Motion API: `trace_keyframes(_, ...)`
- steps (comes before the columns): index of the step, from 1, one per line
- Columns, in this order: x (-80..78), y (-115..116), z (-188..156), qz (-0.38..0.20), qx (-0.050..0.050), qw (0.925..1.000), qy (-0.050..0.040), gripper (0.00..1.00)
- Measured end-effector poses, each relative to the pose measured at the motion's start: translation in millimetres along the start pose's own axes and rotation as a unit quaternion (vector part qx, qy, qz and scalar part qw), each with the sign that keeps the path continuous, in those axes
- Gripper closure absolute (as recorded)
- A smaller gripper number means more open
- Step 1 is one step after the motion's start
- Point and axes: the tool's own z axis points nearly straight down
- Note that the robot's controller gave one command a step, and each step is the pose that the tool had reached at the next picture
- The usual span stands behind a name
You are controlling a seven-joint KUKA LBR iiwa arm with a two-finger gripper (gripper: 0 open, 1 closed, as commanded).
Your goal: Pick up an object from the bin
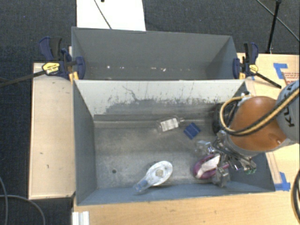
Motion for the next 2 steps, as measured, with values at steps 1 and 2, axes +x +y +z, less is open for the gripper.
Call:
trace_keyframes(1,0.5,-0.1,-1.1,-0.001,0.000,1.0000,0.0013,1.00)
trace_keyframes(2,-0.7,-7.7,-149.0,-0.036,-0.001,0.9994,0.0035,1.00)
